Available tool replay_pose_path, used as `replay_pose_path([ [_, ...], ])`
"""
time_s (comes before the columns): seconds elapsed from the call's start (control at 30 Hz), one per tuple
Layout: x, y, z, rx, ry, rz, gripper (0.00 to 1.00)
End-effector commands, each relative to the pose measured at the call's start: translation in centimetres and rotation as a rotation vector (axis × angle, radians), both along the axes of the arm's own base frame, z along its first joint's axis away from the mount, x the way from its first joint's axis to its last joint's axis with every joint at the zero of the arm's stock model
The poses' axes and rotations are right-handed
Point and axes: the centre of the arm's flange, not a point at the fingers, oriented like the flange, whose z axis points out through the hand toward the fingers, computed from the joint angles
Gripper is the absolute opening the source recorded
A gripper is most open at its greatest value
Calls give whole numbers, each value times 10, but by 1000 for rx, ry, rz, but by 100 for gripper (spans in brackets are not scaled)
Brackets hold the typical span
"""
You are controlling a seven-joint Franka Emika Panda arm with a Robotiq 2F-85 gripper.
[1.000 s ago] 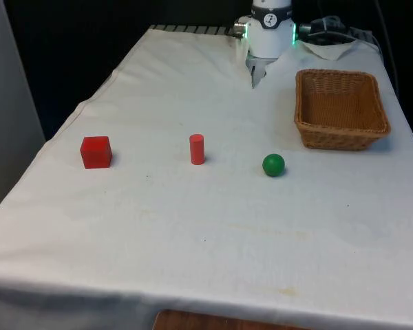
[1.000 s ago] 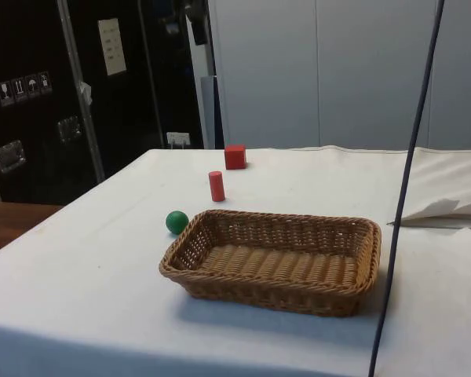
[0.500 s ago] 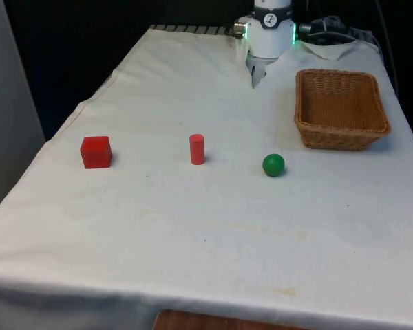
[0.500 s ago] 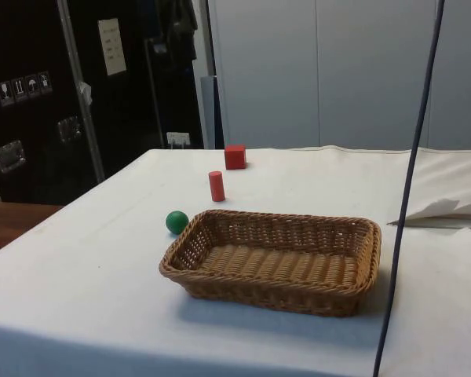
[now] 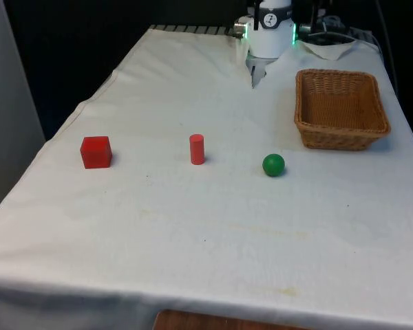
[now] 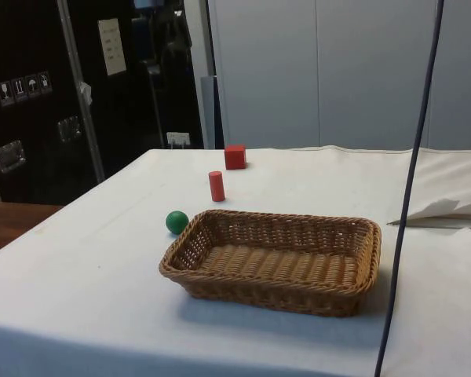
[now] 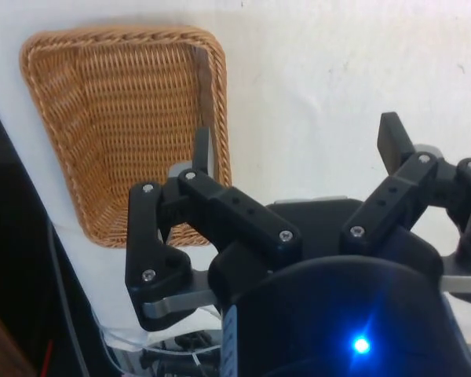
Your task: Pick up the object to the left of the cylinder and place it into the basket.
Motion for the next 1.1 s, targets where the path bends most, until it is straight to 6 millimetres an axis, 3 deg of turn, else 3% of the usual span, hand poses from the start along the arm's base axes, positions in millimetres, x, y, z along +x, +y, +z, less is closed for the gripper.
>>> replay_pose_path([
  [0.0,-2,0,-1,-1,-14,-1,100],
  [0.8,-2,19,-42,-7,-68,20,100],
  [1.07,0,21,-72,-13,-98,20,100],
])
